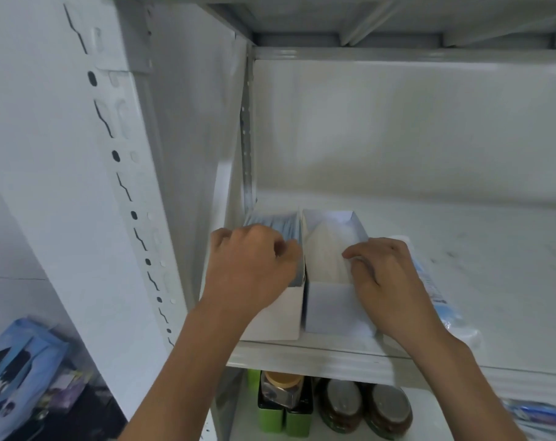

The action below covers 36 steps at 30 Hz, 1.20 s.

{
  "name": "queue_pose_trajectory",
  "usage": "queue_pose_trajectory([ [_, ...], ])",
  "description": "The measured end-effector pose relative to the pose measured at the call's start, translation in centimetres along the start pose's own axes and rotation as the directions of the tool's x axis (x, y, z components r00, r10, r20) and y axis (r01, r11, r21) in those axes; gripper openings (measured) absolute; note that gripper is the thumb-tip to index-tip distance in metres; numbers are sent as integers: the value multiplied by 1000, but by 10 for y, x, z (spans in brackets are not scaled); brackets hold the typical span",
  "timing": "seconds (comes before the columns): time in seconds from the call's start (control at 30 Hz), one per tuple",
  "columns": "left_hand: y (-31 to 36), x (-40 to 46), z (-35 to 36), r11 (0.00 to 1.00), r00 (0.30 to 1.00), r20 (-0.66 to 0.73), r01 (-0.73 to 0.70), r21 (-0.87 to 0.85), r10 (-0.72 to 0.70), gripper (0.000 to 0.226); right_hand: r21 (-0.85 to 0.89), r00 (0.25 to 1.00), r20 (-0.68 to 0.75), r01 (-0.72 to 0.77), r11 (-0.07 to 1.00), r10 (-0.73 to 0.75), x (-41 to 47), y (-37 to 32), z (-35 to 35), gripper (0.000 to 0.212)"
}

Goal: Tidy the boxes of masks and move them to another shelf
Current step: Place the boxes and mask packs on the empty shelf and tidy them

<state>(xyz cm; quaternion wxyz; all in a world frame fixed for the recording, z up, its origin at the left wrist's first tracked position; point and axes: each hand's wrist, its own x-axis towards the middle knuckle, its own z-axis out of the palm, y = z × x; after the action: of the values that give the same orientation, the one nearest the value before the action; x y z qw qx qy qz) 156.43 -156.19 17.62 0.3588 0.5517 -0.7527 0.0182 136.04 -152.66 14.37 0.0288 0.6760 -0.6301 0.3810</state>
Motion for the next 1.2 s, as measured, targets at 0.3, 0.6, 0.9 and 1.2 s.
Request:
queue_pose_trajectory([
  [0.3, 6, 18, -4, 955, 946, 320, -50, 292, -49, 31, -113, 1000, 28, 2, 994, 1, 2, -3, 3, 29],
  [0.6, -2, 10, -6, 993, 992, 60, 113, 33, -115, 17, -74, 999, 26, -20, 997, 22, 1, 0, 5, 29],
  [0.9, 1, -2, -4, 973, 1000, -24, 14, 229, -9, 34, -46, 999, 24, -25, 999, 26, 0, 0, 6, 29],
  [1.2, -7, -13, -10, 985, 939, 302, -171, -9, 165, 35, -117, 996, 67, 71, 991, -64, 0, -2, 2, 47],
])
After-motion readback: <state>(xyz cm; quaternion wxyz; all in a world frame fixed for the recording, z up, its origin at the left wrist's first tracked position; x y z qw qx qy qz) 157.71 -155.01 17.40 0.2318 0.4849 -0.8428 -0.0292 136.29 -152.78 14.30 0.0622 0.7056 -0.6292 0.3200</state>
